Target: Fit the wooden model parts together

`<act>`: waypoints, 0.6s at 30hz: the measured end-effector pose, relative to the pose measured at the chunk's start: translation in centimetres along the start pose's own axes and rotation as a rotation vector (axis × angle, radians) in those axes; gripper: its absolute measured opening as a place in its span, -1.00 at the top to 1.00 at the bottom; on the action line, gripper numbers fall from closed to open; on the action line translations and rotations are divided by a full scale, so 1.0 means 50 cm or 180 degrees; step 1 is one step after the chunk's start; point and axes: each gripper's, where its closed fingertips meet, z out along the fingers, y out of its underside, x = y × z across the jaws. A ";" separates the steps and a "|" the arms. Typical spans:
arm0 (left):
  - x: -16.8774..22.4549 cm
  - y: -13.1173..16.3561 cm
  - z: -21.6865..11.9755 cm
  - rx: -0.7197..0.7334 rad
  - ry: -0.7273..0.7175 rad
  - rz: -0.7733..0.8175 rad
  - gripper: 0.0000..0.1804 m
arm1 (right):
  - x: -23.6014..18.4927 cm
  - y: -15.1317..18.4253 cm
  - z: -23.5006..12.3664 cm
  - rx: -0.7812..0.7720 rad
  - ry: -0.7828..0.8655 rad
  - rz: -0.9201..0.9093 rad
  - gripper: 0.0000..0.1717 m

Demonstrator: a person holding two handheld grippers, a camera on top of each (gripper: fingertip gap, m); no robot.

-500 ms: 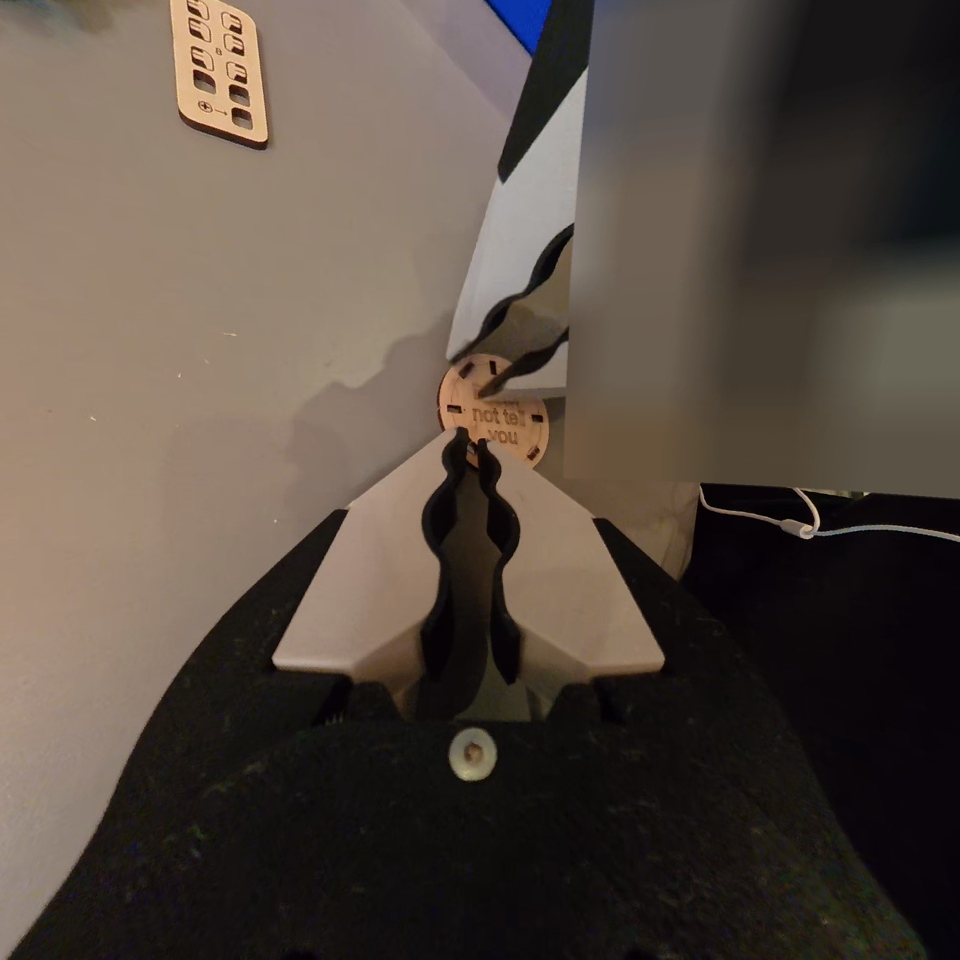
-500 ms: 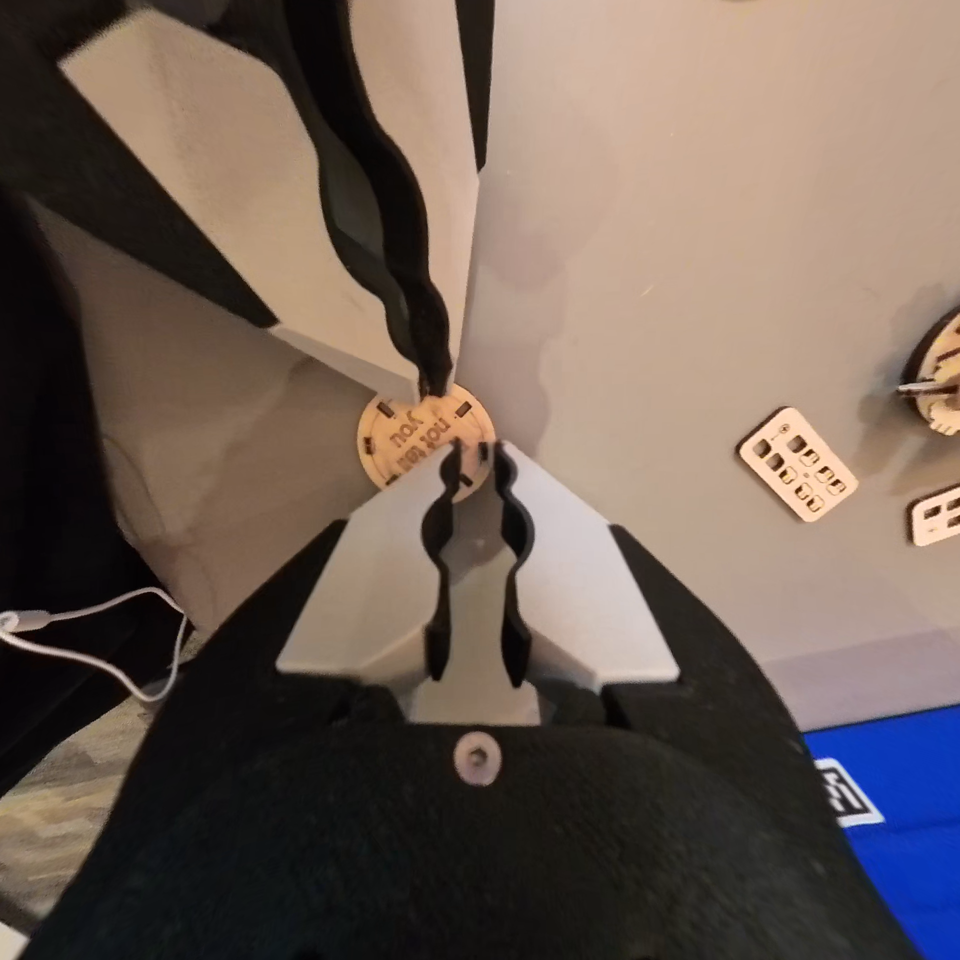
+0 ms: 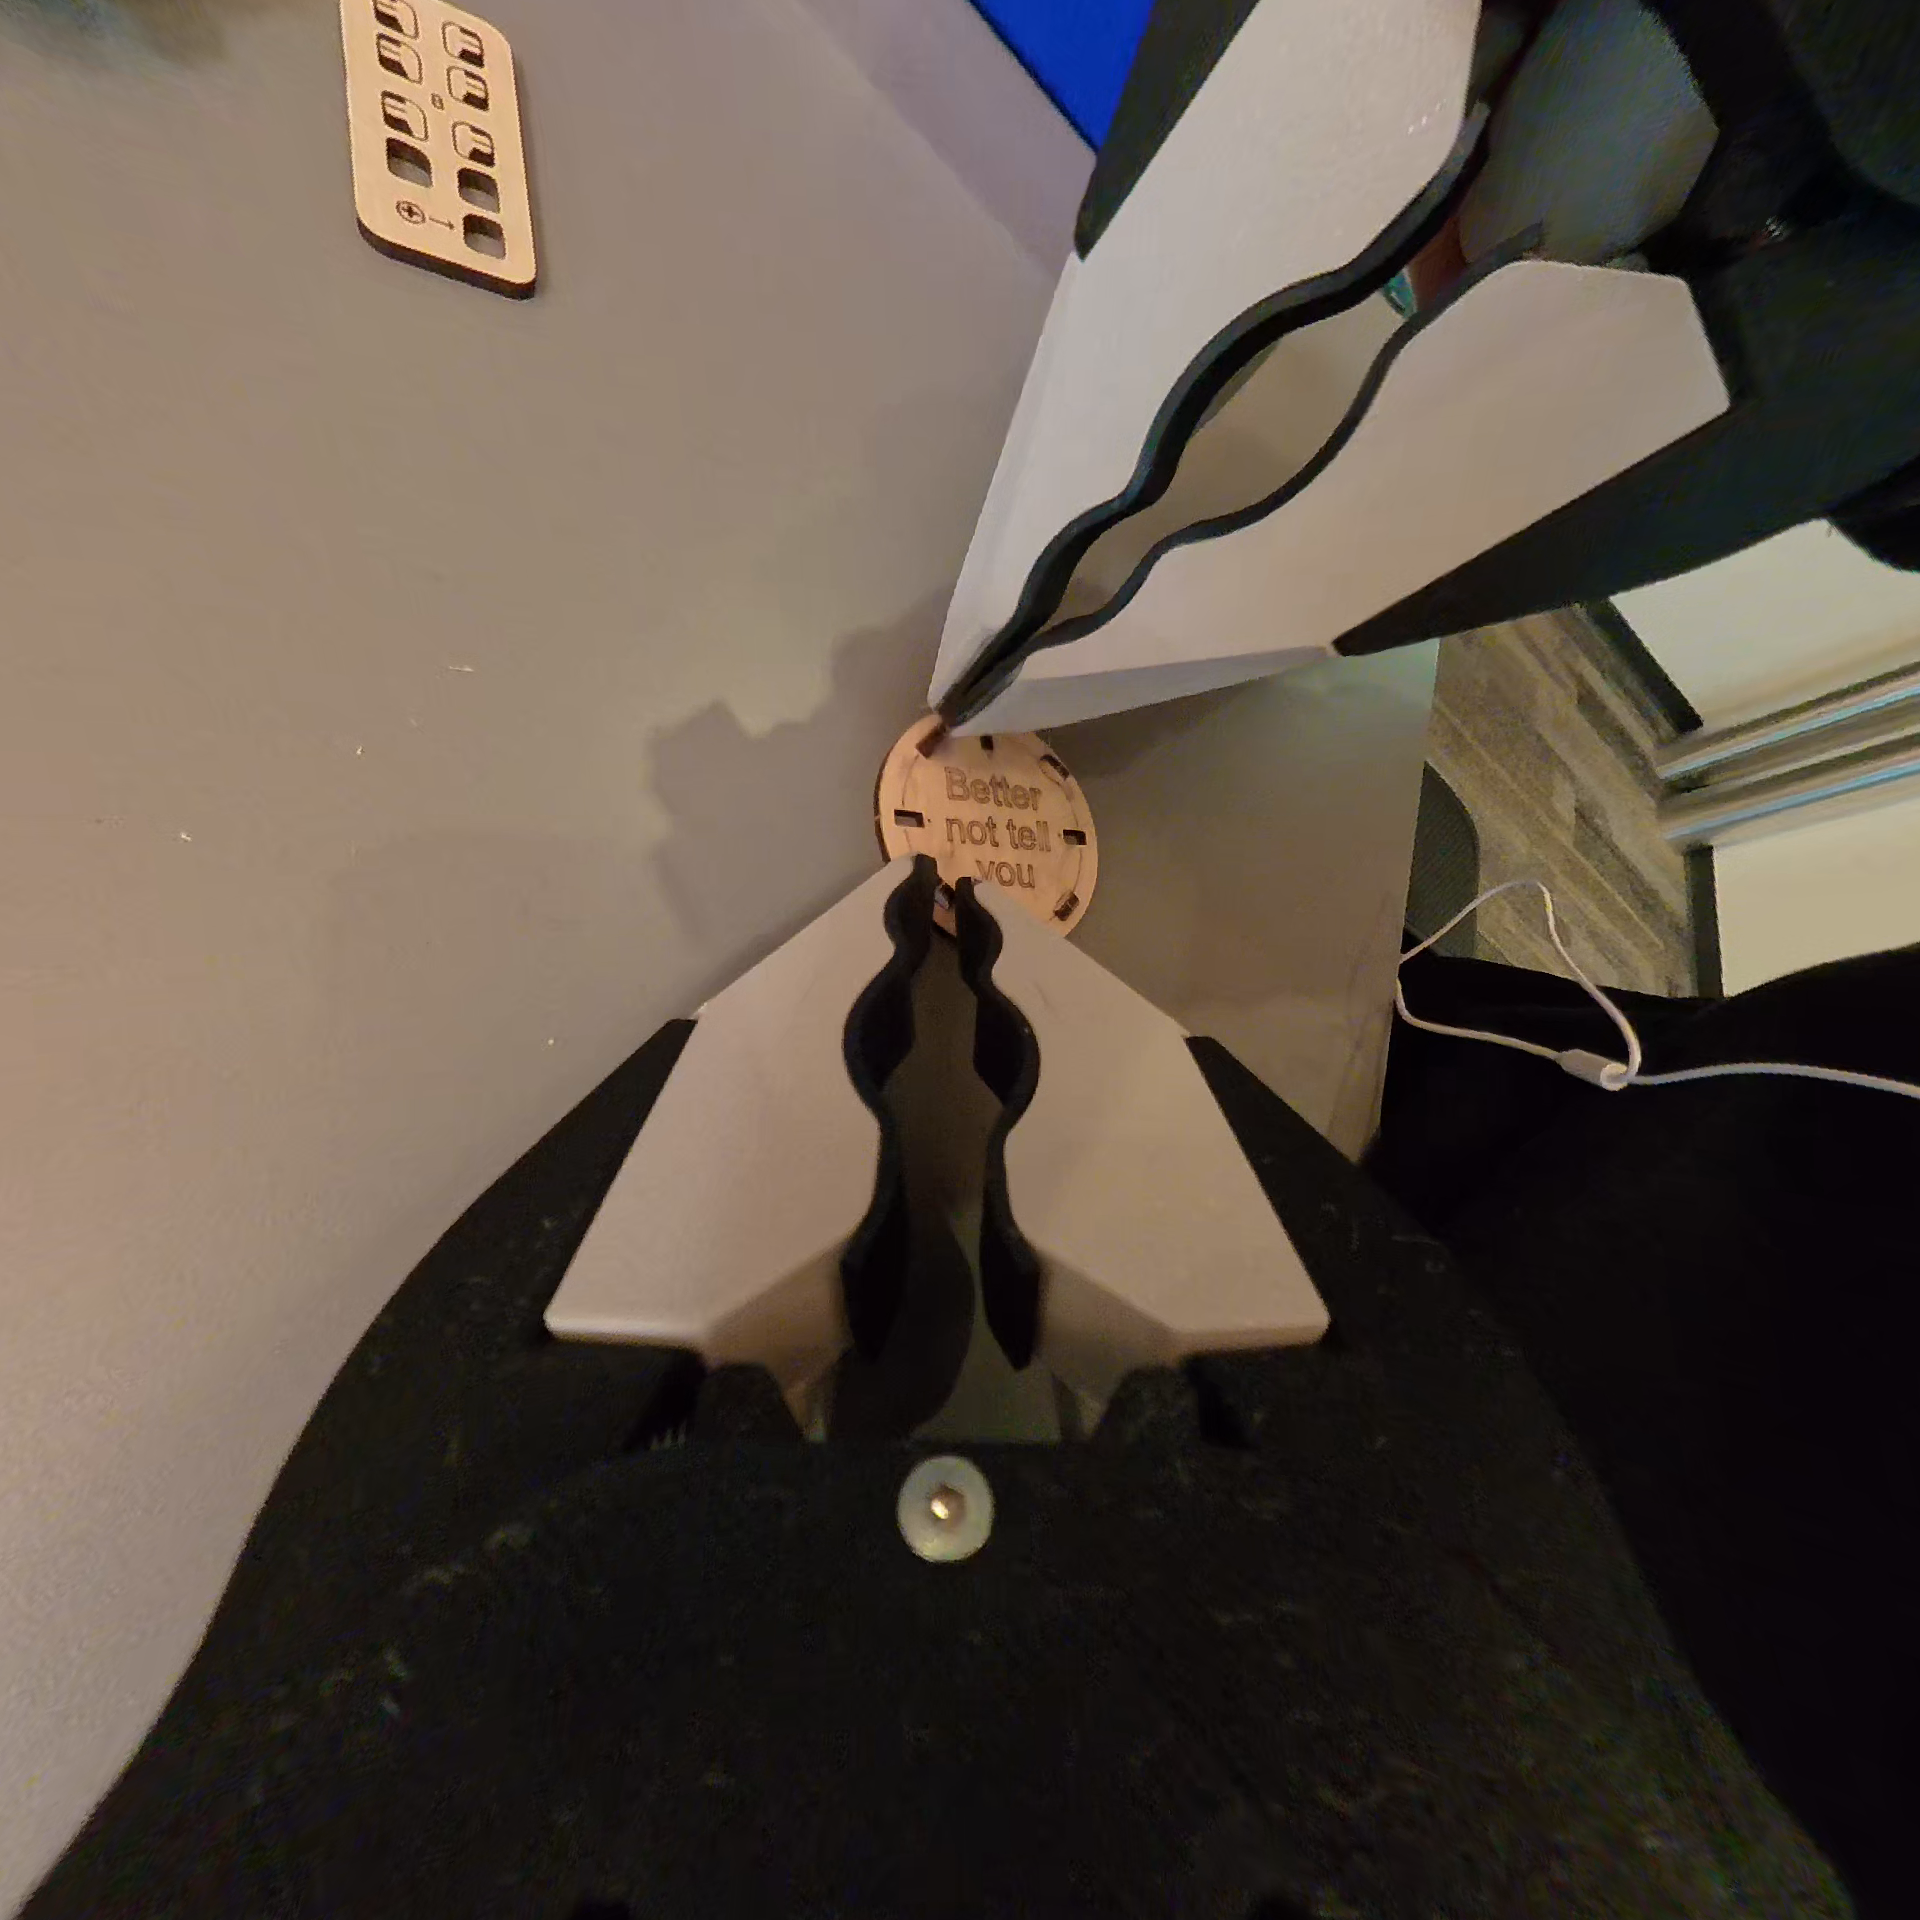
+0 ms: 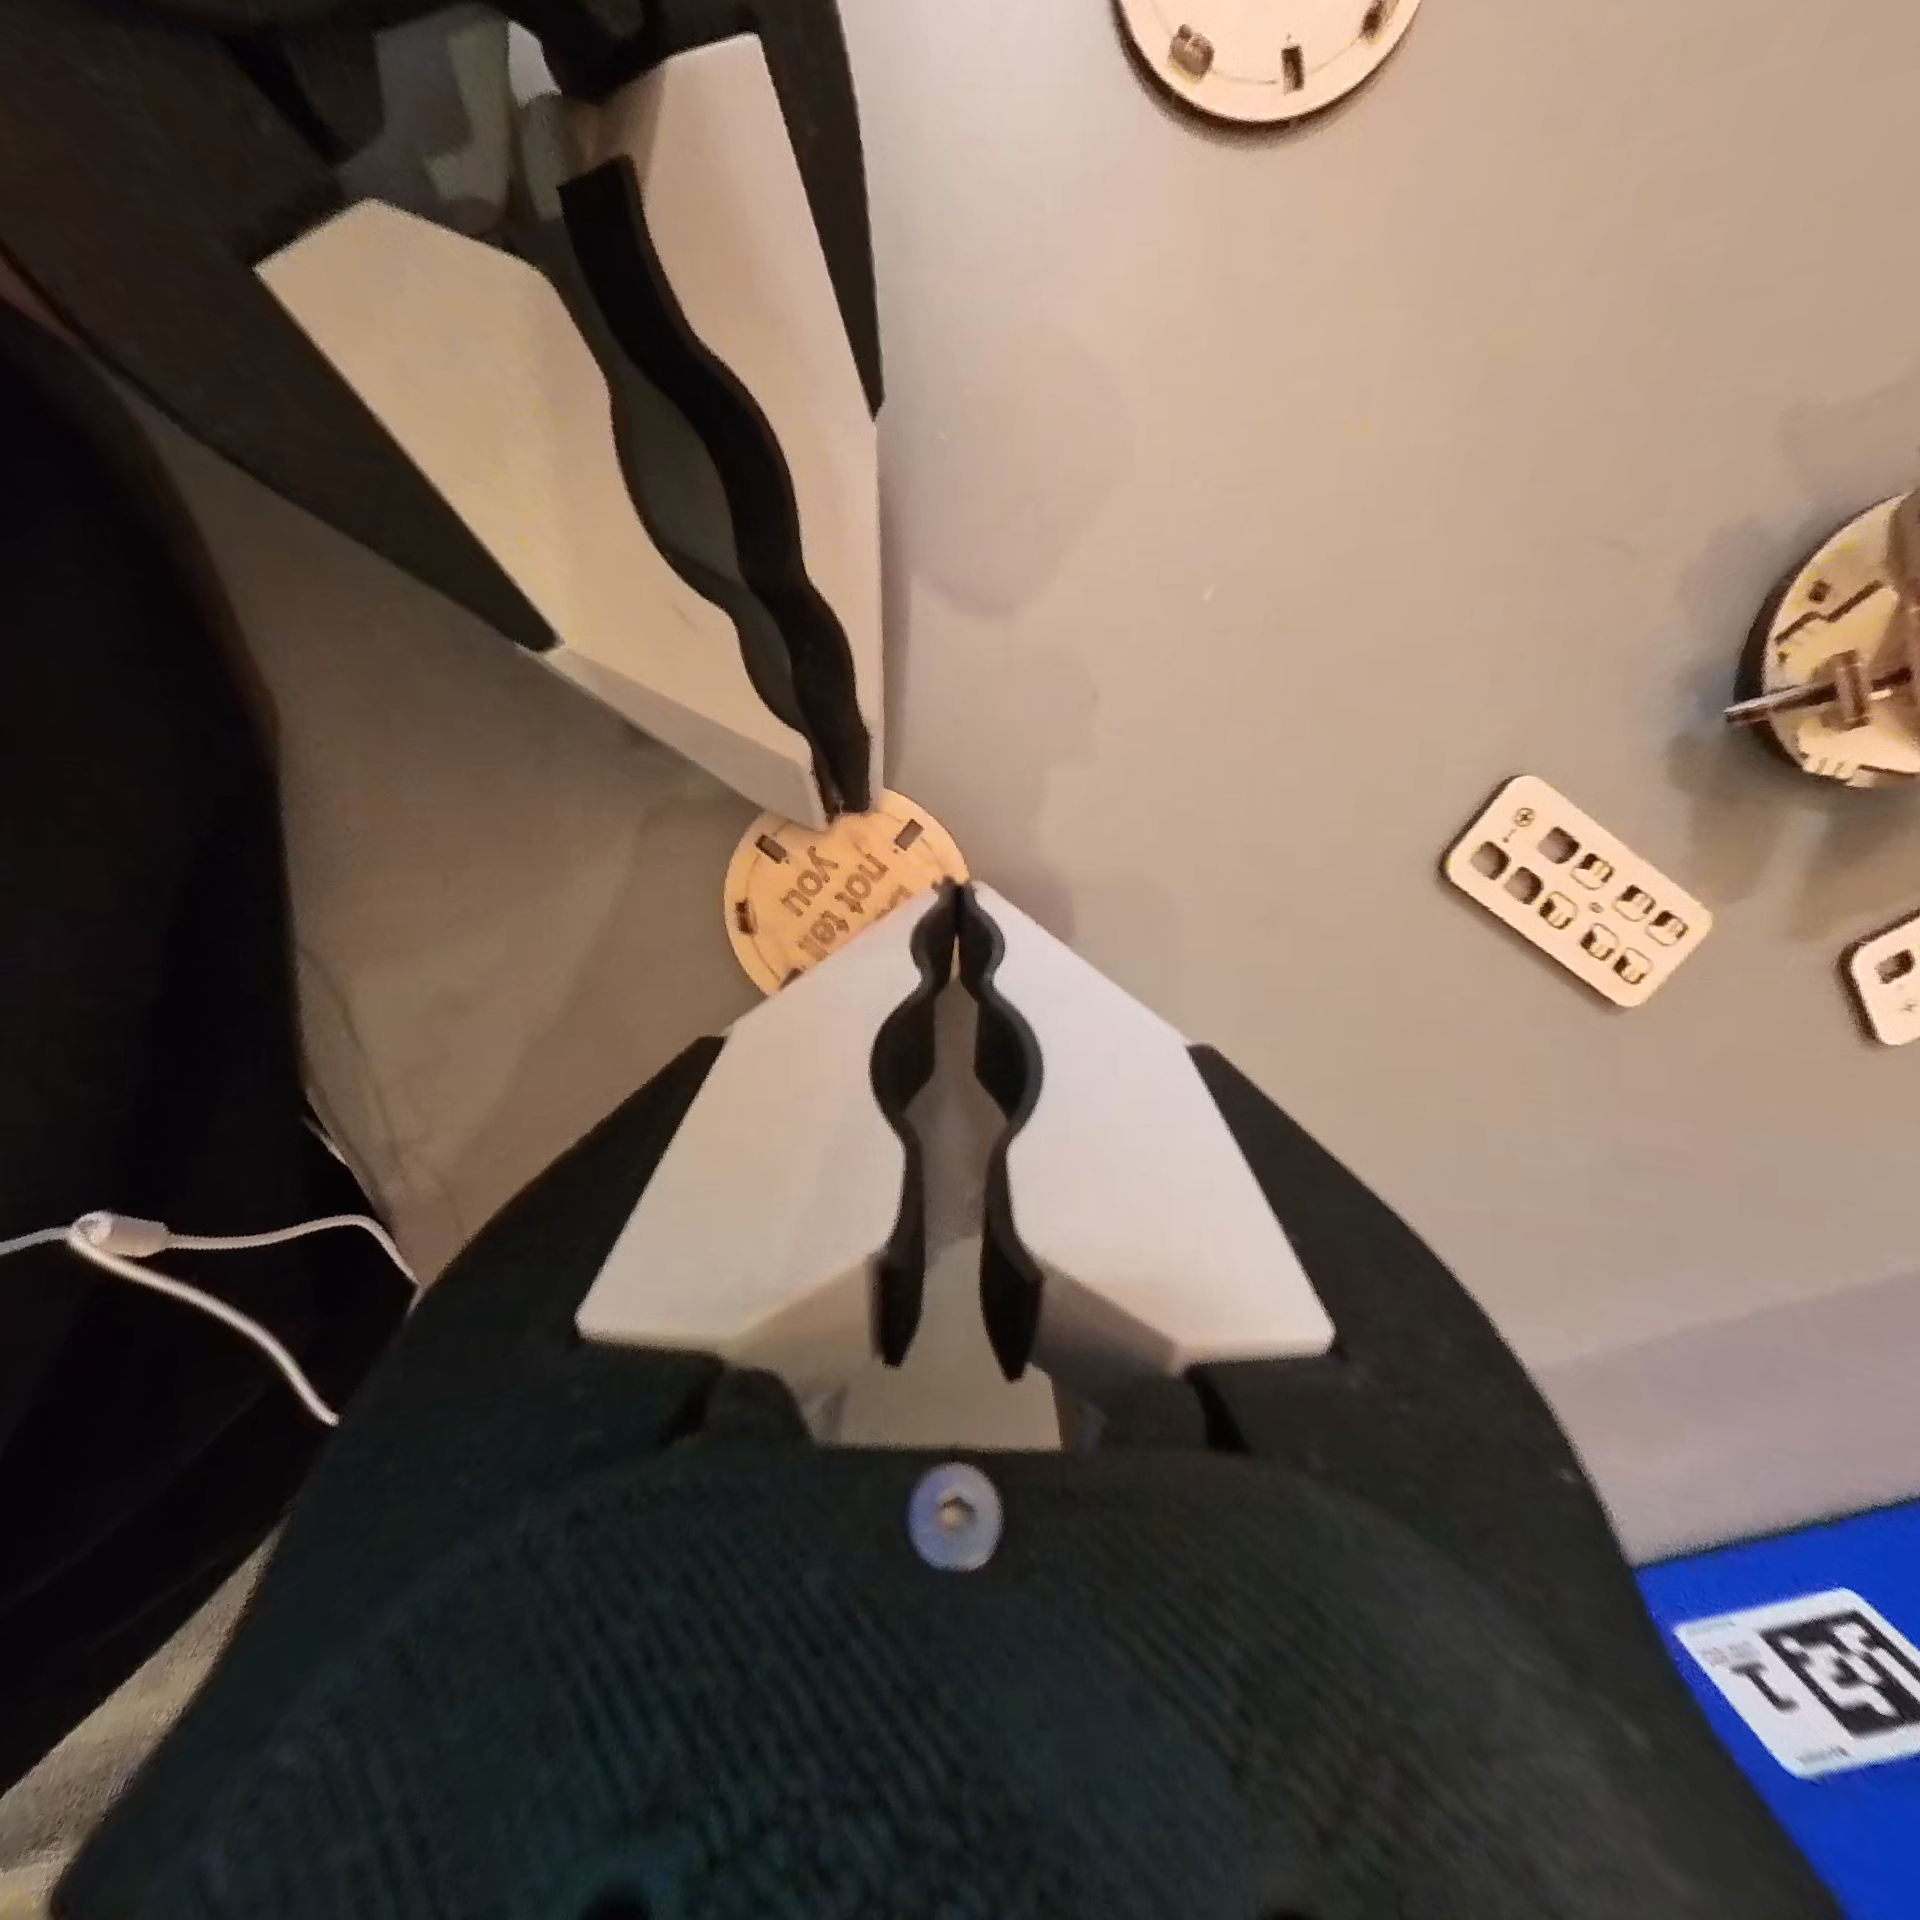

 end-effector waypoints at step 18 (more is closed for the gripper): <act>0.001 0.000 0.000 -0.0002 0.0005 -0.0001 0.99 | 0.009 -0.007 -0.004 0.0162 0.0059 0.0125 1.00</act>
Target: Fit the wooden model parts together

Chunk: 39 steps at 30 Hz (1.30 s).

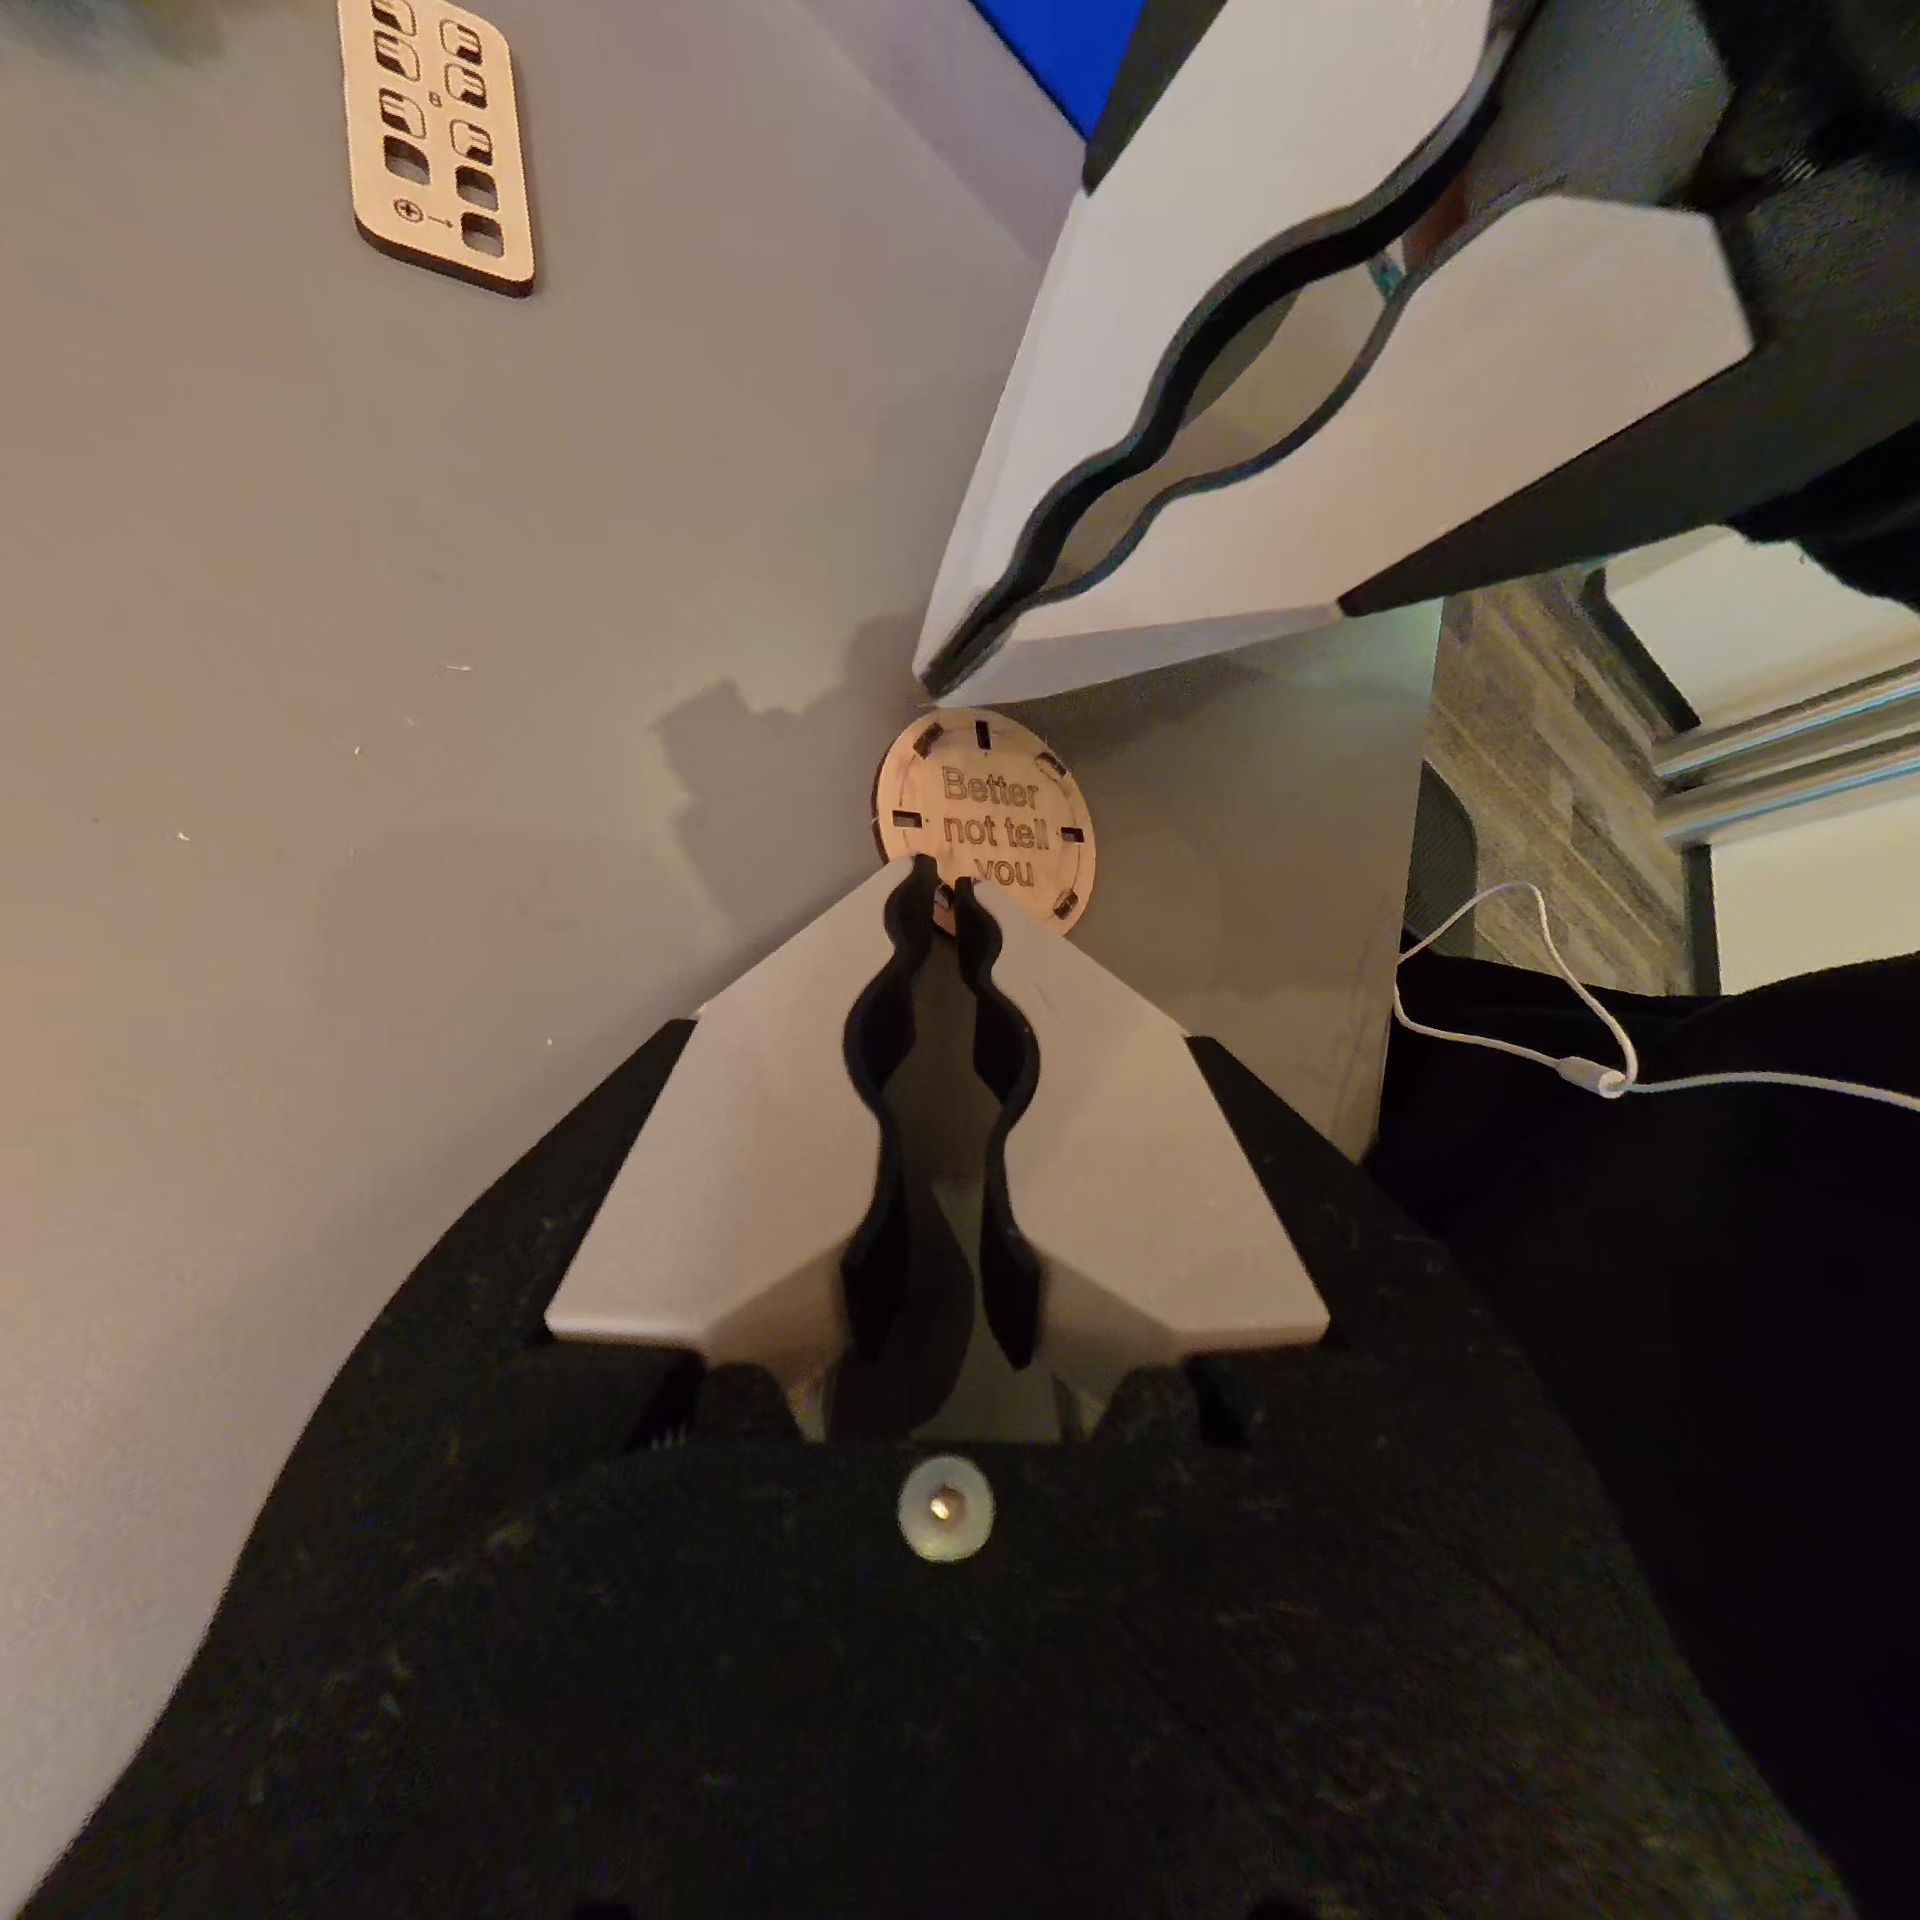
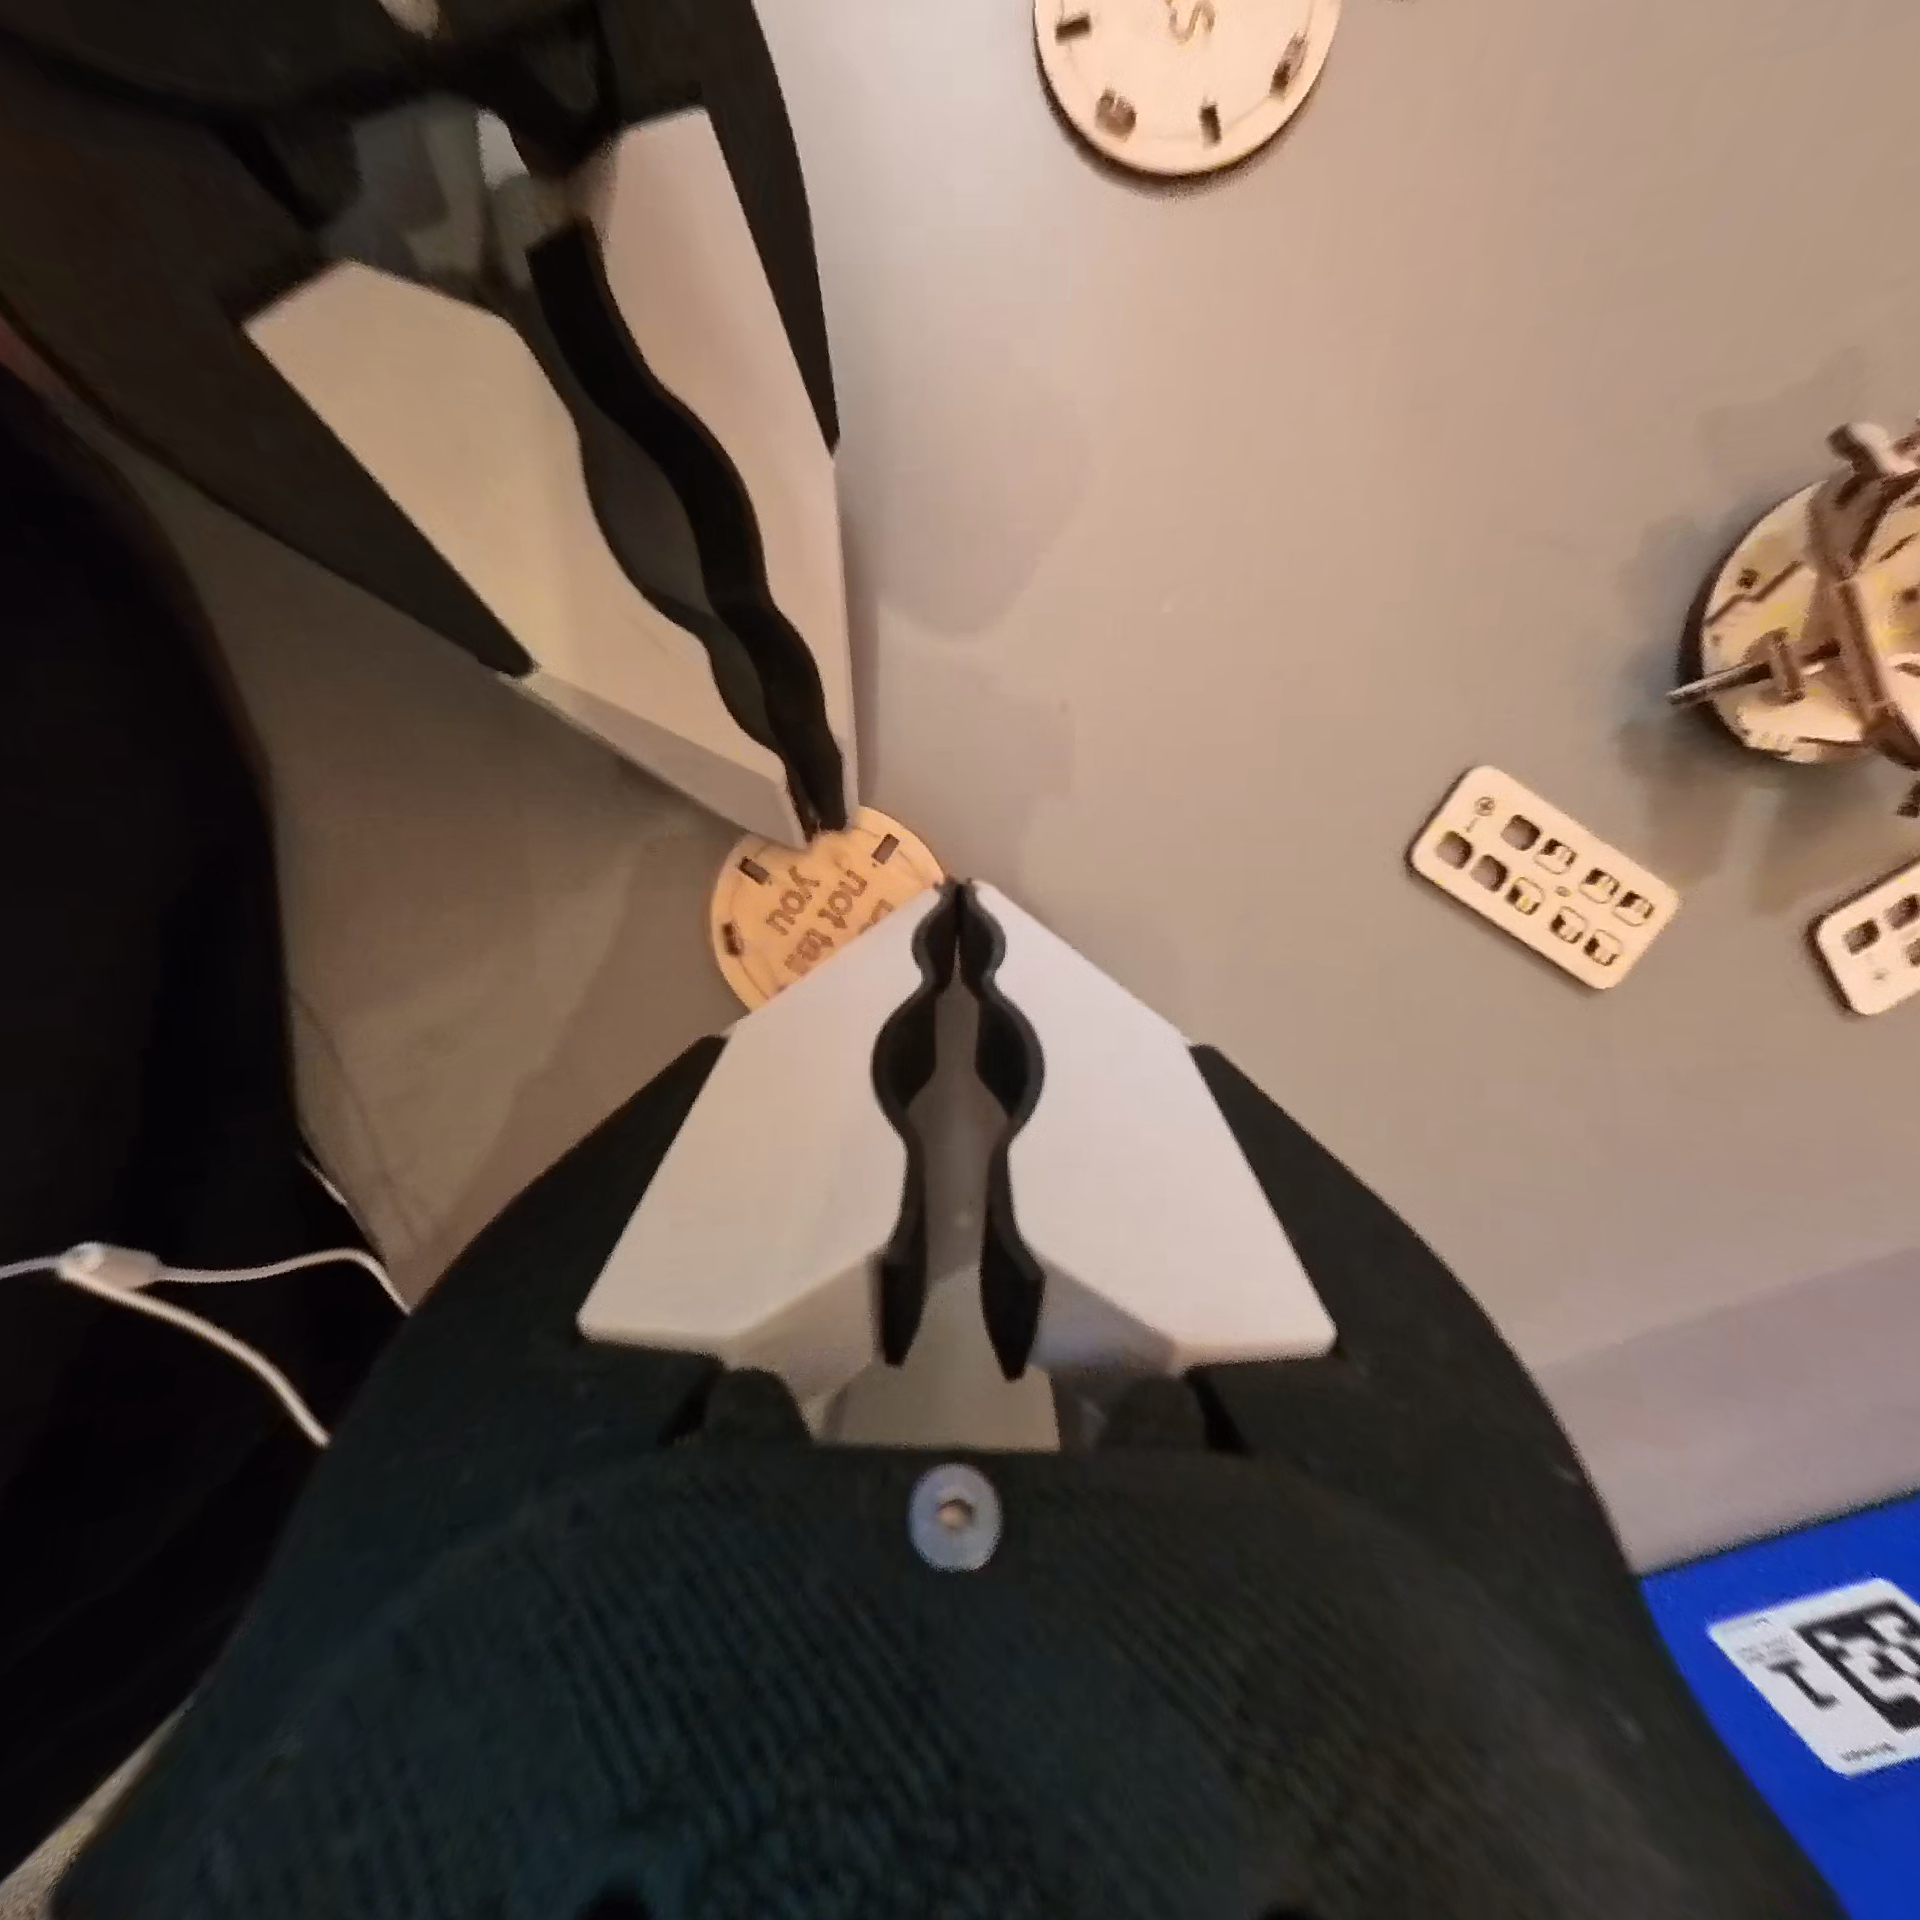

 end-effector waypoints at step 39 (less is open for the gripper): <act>0.001 0.001 0.001 -0.0009 0.0015 -0.0001 0.99 | -0.008 0.015 0.026 0.0088 -0.0179 0.0353 1.00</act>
